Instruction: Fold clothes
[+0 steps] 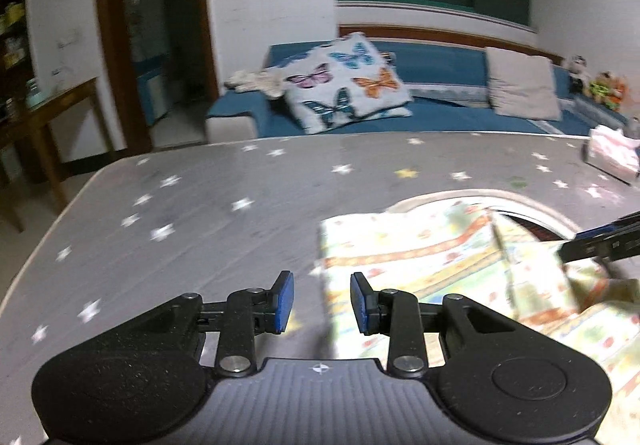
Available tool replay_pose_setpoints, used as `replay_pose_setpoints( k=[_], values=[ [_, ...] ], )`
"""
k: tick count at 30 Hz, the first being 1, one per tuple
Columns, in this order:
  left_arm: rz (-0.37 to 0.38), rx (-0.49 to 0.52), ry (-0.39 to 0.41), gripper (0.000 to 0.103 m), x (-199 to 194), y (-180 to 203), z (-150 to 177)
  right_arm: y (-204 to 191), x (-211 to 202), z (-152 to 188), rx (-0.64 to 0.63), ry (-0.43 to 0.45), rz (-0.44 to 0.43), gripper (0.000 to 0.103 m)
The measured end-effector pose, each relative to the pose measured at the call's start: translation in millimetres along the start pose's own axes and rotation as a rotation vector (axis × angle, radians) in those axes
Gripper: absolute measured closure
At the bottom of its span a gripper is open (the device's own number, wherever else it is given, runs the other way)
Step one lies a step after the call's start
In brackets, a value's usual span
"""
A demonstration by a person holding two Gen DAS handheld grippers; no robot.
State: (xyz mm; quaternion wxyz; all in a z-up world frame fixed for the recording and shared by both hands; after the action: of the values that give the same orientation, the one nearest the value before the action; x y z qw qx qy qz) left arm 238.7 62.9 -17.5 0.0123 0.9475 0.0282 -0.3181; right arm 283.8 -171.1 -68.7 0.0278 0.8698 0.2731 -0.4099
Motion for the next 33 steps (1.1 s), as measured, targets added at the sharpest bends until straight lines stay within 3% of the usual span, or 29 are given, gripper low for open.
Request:
replay_pose_setpoints(
  k=[4, 6, 7, 10, 16, 21, 26, 33],
  values=[
    [0.049, 0.018, -0.001, 0.069, 10.3, 24.2, -7.1, 0.6, 6.4, 1.3, -0.005, -0.006, -0.005, 0.068],
    [0.065, 0.027, -0.007, 0.069, 16.0, 33.9, -8.0, 1.6, 6.4, 1.6, -0.004, -0.003, -0.007, 0.079],
    [0.073, 0.030, -0.010, 0.069, 18.3, 38.5, -8.5, 2.8, 5.4, 1.3, 0.002, 0.003, -0.001, 0.093],
    [0.093, 0.034, -0.007, 0.069, 18.7, 51.0, -10.6, 3.9, -1.9, 0.7, 0.023, 0.023, -0.015, 0.100],
    [0.114, 0.039, 0.011, 0.063, 13.8, 65.0, -16.6, -10.5, -32.9, -0.6, 0.016, 0.106, -0.054, 0.100],
    [0.125, 0.019, 0.016, 0.058, 7.5, 68.0, -22.1, -47.3, -59.3, 8.0, -0.129, 0.162, -0.075, 0.101],
    [0.160, 0.006, 0.015, 0.046, 6.5, 86.8, -29.2, -83.9, -59.1, 32.1, -0.349, 0.142, -0.055, 0.101],
    [0.186, 0.032, -0.038, 0.046, 30.1, 126.3, -26.9, -112.0, -43.5, 59.2, -0.507, 0.091, -0.069, 0.103]
  ],
)
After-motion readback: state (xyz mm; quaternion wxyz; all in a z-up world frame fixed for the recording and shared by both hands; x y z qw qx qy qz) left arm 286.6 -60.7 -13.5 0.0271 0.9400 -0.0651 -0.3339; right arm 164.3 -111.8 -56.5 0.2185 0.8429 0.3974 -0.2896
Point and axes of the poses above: each gripper's, at about its wrist camera, not at the fingertips, and x roughly the way its jaws point, y to its right, z to its underside, the point moved 8 cm from there along x, roughly the way its jaws point, and after that the axes turned 4 degrees about -x, right-handed, at the moved point
